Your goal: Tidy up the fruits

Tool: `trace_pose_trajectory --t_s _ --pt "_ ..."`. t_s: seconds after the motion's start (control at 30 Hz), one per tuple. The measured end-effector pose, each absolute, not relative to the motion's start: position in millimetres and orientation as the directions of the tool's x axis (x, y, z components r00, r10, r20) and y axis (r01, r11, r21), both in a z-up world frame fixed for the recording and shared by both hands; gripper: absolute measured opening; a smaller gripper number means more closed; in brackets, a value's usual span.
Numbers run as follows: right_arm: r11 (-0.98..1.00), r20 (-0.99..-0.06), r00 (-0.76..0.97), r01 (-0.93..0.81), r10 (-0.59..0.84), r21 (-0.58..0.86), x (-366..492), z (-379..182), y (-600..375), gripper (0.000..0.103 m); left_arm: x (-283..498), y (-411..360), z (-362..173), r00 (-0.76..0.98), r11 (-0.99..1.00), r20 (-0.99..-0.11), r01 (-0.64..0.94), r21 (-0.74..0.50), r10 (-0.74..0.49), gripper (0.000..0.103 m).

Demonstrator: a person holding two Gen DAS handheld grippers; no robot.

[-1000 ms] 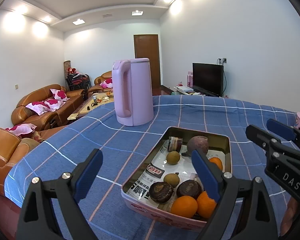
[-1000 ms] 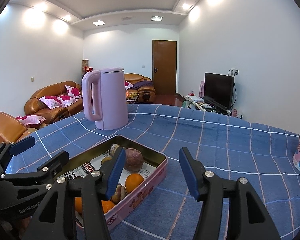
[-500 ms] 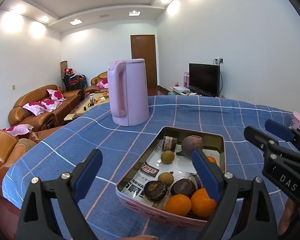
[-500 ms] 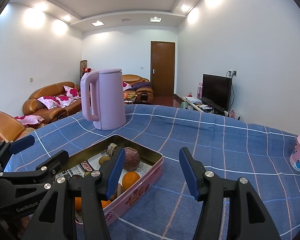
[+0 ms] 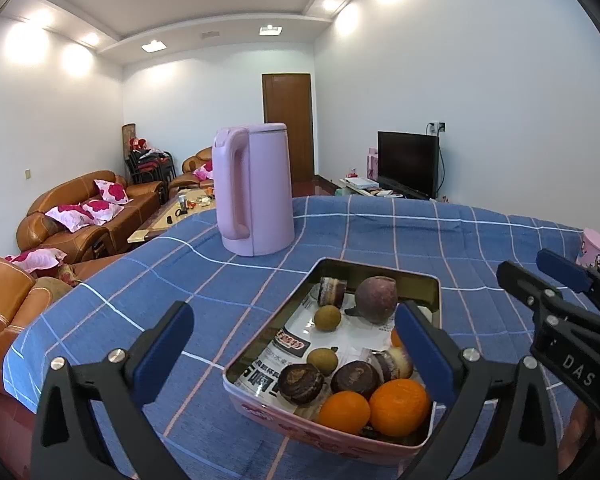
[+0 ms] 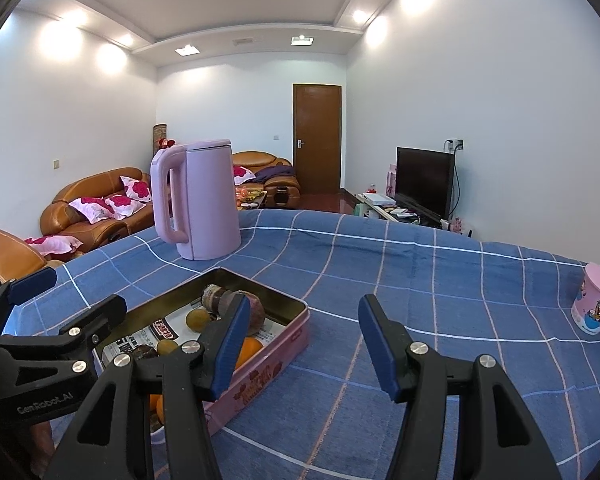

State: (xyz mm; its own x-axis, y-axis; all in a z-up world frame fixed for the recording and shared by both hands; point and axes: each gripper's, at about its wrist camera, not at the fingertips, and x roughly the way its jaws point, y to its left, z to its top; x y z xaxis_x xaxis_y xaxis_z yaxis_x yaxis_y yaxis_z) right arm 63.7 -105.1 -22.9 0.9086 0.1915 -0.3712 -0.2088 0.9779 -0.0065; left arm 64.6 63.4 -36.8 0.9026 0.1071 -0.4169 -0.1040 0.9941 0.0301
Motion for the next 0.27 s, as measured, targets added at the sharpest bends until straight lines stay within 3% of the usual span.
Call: trace_pose_trajectory --t_s 0.27 --pt "0.98 -0.371 0.91 -0.2 0.187 0.003 60.8 -23.3 -112.4 0.058 65.6 57.4 -39.6 0.895 0.993 -0.431 -0.105 0.048 0.115 0.103"
